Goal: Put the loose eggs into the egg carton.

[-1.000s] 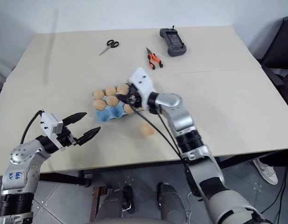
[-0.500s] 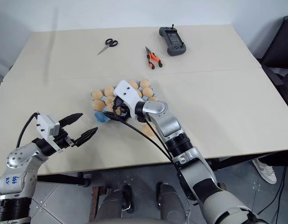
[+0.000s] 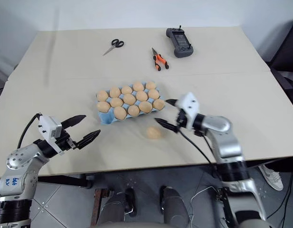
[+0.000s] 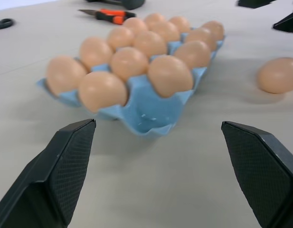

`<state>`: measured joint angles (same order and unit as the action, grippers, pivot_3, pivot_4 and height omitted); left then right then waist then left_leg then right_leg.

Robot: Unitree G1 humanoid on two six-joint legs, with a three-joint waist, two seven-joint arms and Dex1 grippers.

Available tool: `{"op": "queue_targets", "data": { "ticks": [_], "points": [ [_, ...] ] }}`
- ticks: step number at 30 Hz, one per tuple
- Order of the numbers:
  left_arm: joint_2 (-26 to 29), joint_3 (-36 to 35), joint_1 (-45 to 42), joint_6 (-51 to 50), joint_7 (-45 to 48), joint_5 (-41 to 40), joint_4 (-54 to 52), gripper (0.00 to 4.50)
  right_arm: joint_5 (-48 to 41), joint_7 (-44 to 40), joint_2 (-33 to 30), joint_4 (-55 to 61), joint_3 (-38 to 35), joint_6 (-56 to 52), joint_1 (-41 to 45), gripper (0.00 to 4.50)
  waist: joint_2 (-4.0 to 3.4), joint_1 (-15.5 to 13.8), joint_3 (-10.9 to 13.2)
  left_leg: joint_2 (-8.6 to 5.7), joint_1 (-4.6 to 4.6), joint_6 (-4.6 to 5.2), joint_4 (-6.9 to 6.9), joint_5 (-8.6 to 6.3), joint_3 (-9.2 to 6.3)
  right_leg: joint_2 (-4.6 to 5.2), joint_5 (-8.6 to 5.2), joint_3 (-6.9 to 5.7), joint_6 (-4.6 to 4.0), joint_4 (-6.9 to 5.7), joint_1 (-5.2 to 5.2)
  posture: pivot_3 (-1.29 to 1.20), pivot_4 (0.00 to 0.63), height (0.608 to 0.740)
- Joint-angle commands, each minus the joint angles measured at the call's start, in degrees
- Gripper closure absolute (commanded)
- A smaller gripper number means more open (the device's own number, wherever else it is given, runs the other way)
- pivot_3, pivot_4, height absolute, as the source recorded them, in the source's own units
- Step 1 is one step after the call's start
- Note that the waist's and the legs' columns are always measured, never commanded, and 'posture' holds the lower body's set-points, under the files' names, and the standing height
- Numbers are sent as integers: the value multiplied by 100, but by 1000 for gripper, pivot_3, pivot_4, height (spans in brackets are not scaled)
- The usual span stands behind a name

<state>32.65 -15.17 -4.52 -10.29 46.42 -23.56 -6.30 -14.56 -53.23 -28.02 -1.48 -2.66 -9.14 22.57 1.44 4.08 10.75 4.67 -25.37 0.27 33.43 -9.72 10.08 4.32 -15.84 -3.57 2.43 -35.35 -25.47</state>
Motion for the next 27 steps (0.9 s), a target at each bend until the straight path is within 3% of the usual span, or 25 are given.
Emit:
{"op": "queue_targets", "data": {
  "ticks": [1,5,10,13,15,16,17,18,19,20,21,22,27],
  "points": [
    [91,78,-110,-71,112,-120,-181,0,-302,-209,-261,291,-535,691,-552,47,0,11,0,0,3,0,3,0,-3,-3,0,0,0,0,3,0,150,740],
    [120,173,-205,-47,220,-65,-124,0,-277,-319,-520,113,-810,1304,-1301,47,1,15,1,-1,2,0,21,0,-12,-6,0,-7,1,-1,14,0,150,740],
    [178,229,-249,51,309,24,23,0,-597,-108,-412,-11,-1015,1259,-1479,47,4,73,5,-3,5,3,49,-2,-24,-14,-7,-3,-34,16,27,0,150,740],
    [239,300,-291,7,432,4,65,0,-750,-244,-416,31,-907,1150,-1432,47,-22,85,9,7,4,6,48,-4,-80,-78,47,-11,-69,147,84,0,150,740],
    [242,334,-365,17,494,-16,81,0,-801,-432,-472,148,-693,1005,-1357,47,-82,43,-4,103,-72,13,10,-5,-101,-198,186,-32,-80,352,136,0,150,740],
    [249,352,-397,51,533,-26,69,0,-843,-552,-527,276,-524,782,-1314,47,-25,-37,-3,144,-111,30,-44,23,-78,-151,159,-78,-126,180,161,0,150,740],
    [257,370,-426,83,570,-33,65,0,-858,-639,-575,373,-381,599,-1268,47,53,-59,-1,114,25,32,-74,71,34,-63,-248,-98,-174,-239,232,0,150,740],
    [266,388,-439,122,600,-29,56,0,-852,-700,-586,456,-246,492,-1200,47,65,-116,29,44,86,24,-85,76,70,-6,-496,-28,-75,-222,313,0,150,740],
    [276,428,-418,183,673,-23,26,0,-782,-631,-570,550,-41,220,-1058,47,33,-162,27,-51,125,-21,-81,94,-15,46,-568,14,-41,-264,308,0,150,740],
    [293,484,-372,253,762,0,-14,0,-748,-619,-497,596,149,79,-895,47,20,-219,33,-96,126,-82,-68,122,-136,38,-553,10,-63,-265,310,0,150,740],
    [303,527,-348,303,824,18,-32,0,-733,-608,-449,619,276,-25,-776,47,8,-224,38,-105,120,-93,-39,116,-214,19,-504,-1,3,-266,320,0,150,740],
    [311,564,-331,325,862,35,-40,0,-734,-599,-418,630,394,-172,-667,47,6,-221,40,-107,121,-99,-21,100,-262,5,-503,-22,2,-263,343,0,150,740],
    [324,608,-340,346,892,36,-12,0,-493,-469,-179,391,932,-544,-105,47,7,-234,40,-91,115,-31,-8,4,-273,-8,-501,-46,14,-241,384,0,150,740]
  ]
}}
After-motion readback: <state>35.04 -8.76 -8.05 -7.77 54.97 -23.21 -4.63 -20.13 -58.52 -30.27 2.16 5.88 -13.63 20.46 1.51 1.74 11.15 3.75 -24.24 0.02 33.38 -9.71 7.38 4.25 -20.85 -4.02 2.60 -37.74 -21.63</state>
